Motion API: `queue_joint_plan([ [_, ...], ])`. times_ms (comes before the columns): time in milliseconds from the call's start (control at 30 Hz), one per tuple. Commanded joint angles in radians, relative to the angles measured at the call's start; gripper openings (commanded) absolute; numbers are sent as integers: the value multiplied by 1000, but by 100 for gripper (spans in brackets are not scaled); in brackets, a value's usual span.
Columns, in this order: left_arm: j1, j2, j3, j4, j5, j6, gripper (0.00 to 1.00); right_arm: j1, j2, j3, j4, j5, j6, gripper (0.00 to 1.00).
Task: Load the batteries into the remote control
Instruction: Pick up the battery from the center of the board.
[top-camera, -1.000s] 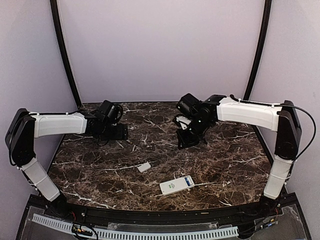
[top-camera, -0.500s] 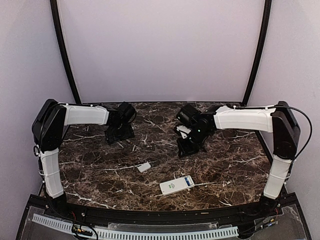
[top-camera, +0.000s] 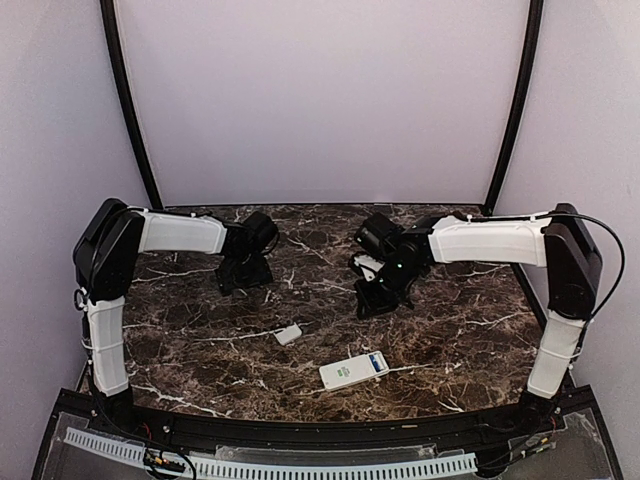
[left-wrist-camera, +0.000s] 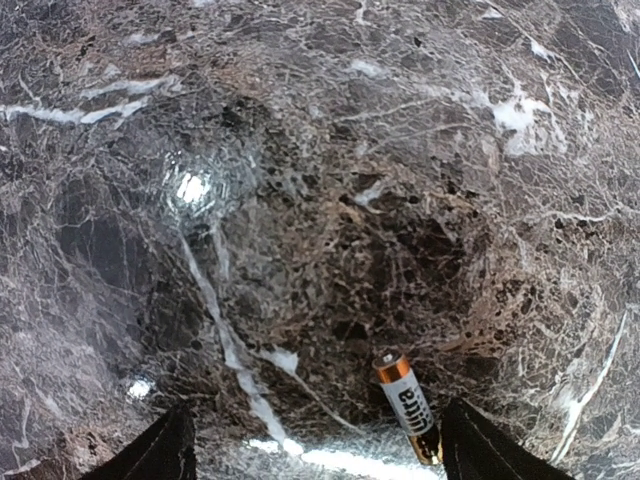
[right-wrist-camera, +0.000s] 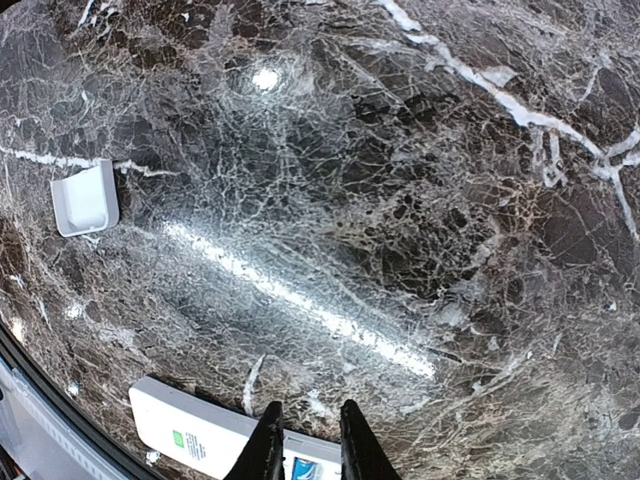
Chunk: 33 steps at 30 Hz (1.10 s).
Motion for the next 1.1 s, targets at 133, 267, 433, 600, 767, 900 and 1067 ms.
queue_joint_plan([
  [133,-24,38,-3,-19,-5,-7,74,9,-32,-15,14,-3,8,18],
  [267,-24,47,-23,-17,3,-21,64,9,-36,-21,14,3,9,18],
  [433,-24,52,-49,-2,-13,-25,49,8,-36,-23,13,3,7,18],
  [600,-24,53,-64,18,2,-8,23,8,-36,-20,10,4,7,18],
  [767,-24,29,-89,49,4,20,10,9,-42,-14,1,13,4,17],
  [900,-31,-44,-142,111,-19,44,9,9,-57,-8,-10,25,1,18],
  [1067,-117,-181,-195,217,-154,172,8,5,-103,19,-28,52,-8,18],
])
